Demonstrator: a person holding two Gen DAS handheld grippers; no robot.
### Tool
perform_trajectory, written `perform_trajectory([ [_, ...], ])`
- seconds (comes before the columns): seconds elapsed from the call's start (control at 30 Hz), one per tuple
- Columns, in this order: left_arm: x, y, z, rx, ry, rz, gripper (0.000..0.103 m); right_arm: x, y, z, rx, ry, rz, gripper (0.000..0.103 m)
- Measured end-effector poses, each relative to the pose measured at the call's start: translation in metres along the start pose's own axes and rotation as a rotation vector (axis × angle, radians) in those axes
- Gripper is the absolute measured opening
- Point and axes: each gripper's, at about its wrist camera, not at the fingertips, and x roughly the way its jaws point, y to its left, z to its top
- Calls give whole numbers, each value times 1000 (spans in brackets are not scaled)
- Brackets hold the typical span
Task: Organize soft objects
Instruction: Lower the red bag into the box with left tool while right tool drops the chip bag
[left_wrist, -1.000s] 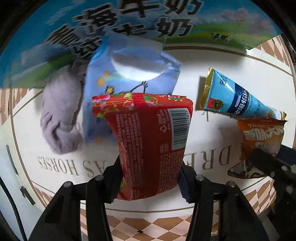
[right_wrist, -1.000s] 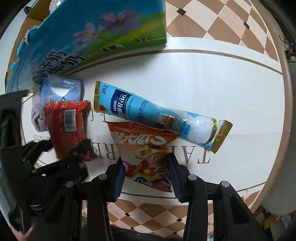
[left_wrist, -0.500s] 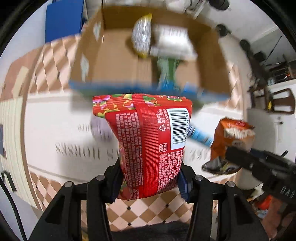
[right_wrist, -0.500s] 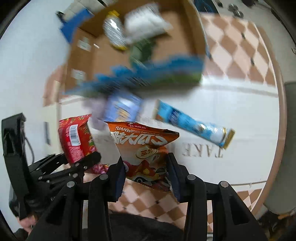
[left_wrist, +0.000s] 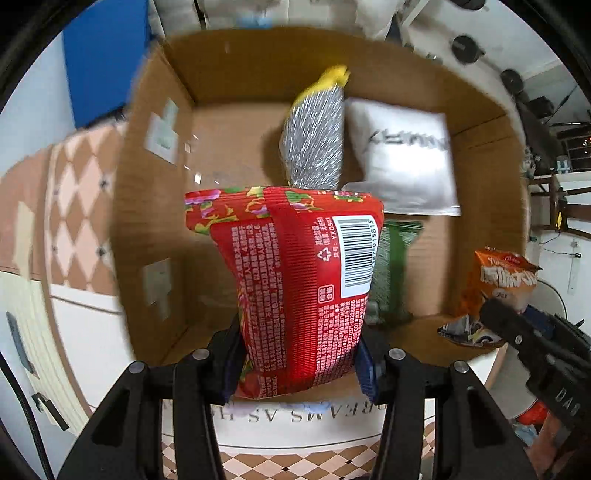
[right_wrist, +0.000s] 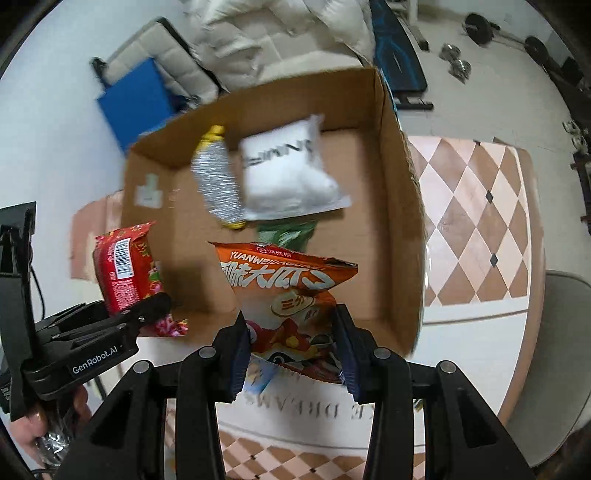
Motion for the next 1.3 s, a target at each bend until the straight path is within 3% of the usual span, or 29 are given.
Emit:
perform_trajectory([
  [0.27, 63, 2, 13, -13, 152, -19, 48, 71, -5, 21, 3, 119, -82, 44],
  [0.6, 63, -9, 10, -4, 161, -16, 49, 90, -5, 24, -8, 171, -81, 46],
  [0.63, 57, -16, 7, -9, 160, -24, 49, 90, -3, 25, -14, 178, -76, 48],
  [0.67, 53, -17, 5, -12, 159, -29, 50, 89, -1, 27, -18, 183, -74, 61],
  [0.7, 48, -18, 2, -11, 155, -30, 50, 86, 2, 27, -24, 181, -70, 67],
  [0.73, 43, -20, -1, -8, 146, -31, 53, 81, 5, 26, -31, 173, -63, 74],
  [0.8, 26, -24, -8, -2, 105, -22, 65, 71, 11, 25, -44, 161, -65, 75],
  [0.97, -23, -27, -33, -8, -7, -13, 67, 41, 27, 18, -84, 103, -91, 79],
  [1.07, -46, -29, -48, -9, -77, 8, 78, 21, 31, 8, -106, 56, -112, 81],
  [1.2, -81, -22, -75, -12, -190, 51, 78, -7, 27, -7, -119, -21, -137, 94],
  [1.27, -87, -23, -88, 4, -255, 109, 93, -17, 29, -18, -124, -62, -151, 100],
  [1.3, -94, -24, -92, 8, -281, 131, 95, -20, 30, -23, -127, -76, -156, 101],
])
